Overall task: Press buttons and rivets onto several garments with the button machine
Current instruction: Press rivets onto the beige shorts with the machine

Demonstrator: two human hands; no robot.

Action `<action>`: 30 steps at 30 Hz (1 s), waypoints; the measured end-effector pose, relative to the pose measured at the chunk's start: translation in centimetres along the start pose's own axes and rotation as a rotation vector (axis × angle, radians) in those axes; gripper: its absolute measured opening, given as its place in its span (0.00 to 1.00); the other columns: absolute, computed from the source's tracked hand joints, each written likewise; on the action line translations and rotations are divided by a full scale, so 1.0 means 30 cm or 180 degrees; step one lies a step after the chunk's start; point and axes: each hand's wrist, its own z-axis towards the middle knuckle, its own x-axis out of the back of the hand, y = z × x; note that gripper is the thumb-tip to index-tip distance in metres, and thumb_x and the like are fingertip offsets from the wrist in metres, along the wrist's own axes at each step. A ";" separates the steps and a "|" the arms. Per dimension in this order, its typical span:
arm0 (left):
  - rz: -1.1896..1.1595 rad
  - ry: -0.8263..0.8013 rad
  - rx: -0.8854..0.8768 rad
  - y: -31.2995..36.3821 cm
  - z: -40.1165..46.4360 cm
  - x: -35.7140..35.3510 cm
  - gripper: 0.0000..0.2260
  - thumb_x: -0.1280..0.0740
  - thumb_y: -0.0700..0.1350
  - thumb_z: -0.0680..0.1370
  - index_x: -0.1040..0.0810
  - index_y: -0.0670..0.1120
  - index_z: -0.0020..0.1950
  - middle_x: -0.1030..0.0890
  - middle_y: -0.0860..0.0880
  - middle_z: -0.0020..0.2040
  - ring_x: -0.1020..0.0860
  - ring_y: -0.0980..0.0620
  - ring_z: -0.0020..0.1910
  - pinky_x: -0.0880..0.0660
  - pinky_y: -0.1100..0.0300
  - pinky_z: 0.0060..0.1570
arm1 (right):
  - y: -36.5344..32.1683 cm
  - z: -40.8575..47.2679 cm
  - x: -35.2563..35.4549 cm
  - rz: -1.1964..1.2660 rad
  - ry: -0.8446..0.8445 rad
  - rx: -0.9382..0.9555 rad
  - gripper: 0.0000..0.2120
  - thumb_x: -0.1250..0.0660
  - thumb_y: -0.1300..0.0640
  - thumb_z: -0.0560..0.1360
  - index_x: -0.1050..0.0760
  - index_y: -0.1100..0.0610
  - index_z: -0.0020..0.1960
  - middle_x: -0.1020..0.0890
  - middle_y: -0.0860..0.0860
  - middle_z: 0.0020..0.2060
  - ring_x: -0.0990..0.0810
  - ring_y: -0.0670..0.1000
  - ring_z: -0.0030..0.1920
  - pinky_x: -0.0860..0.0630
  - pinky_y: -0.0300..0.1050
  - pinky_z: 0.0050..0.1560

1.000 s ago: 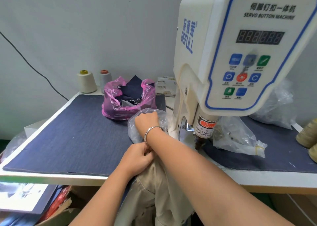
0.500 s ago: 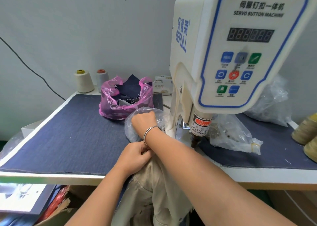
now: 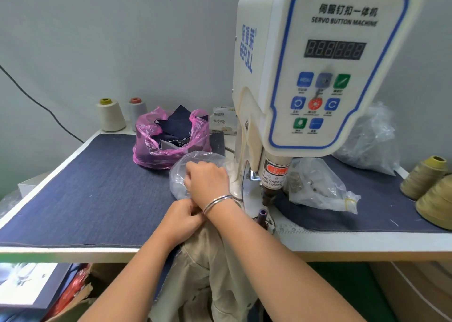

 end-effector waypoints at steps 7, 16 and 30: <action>-0.0172 -0.0033 -0.0066 0.008 -0.012 -0.009 0.14 0.31 0.43 0.76 0.27 0.48 0.31 0.30 0.50 0.26 0.33 0.56 0.28 0.35 0.61 0.32 | 0.158 -0.480 0.173 0.1073 0.0616 0.0082 0.07 0.38 0.49 0.73 0.26 0.50 0.40 0.30 0.43 0.32 0.29 0.45 0.36 0.33 0.41 0.36; 0.0070 0.0019 -0.0040 0.007 -0.011 -0.009 0.13 0.31 0.43 0.77 0.26 0.43 0.33 0.29 0.49 0.27 0.33 0.55 0.28 0.36 0.64 0.31 | 0.628 -0.508 0.239 -0.0610 0.0433 -0.0050 0.04 0.28 0.58 0.71 0.20 0.54 0.38 0.23 0.48 0.30 0.23 0.50 0.32 0.26 0.43 0.27; 0.0092 0.0062 -0.0048 -0.017 0.005 -0.012 0.15 0.31 0.44 0.76 0.27 0.52 0.30 0.31 0.54 0.23 0.35 0.59 0.25 0.37 0.69 0.29 | 0.723 -0.490 0.173 0.0180 0.0153 -0.0536 0.07 0.32 0.55 0.75 0.17 0.51 0.50 0.17 0.46 0.43 0.22 0.45 0.42 0.29 0.38 0.41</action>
